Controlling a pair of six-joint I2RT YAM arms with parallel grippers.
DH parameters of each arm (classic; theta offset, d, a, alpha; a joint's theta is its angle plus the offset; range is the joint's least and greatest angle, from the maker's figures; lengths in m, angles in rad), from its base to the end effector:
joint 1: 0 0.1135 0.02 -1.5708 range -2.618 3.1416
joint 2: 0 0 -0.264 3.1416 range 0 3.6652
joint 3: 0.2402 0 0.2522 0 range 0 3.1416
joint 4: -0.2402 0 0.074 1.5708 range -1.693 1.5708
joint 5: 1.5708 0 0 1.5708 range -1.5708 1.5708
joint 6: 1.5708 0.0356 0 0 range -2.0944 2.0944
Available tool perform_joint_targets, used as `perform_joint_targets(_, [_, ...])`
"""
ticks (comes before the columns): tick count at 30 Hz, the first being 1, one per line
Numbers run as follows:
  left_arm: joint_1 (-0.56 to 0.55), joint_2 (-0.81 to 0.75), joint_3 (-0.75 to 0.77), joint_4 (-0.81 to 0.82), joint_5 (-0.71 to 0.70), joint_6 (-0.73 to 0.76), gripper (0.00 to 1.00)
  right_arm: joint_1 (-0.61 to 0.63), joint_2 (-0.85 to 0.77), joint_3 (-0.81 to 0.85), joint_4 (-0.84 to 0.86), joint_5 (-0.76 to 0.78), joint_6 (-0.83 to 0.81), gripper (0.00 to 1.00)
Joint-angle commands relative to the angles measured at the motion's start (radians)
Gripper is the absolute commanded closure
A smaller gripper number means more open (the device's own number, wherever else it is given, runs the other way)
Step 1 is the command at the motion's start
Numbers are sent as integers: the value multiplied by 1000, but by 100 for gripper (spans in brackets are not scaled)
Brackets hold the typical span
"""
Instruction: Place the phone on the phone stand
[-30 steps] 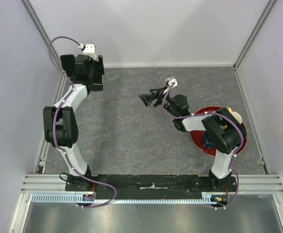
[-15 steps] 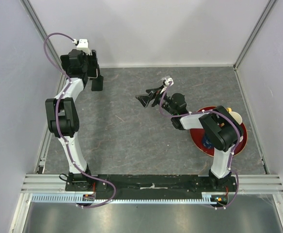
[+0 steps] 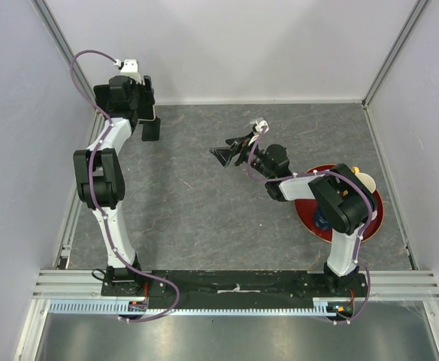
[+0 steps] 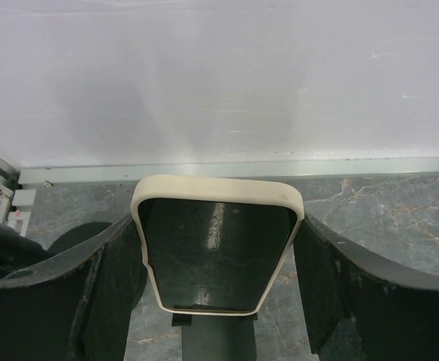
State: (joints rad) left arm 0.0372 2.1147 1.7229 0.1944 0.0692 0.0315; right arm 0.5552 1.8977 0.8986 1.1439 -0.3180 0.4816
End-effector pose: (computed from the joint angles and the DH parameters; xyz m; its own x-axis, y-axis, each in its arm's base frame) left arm 0.5130 0.0166 0.2798 -0.1949 0.0242 -0.9805 0.0368 0.9992 0.0173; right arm 0.3293 0.2174 0.2055 -0.2450 0.3658 -0.8979 -0.7335 0.5356 0.4184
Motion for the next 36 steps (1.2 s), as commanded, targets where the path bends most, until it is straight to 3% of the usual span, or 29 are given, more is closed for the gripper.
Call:
perform_joint_targets(1, [-8,-25,24,71,-19,-56,98,-1,15,33,62,-23,14,2])
perform_joint_targets(36, [-28,34,-5,100,-141,-90,98,-1,29,34,85,-30,28,2])
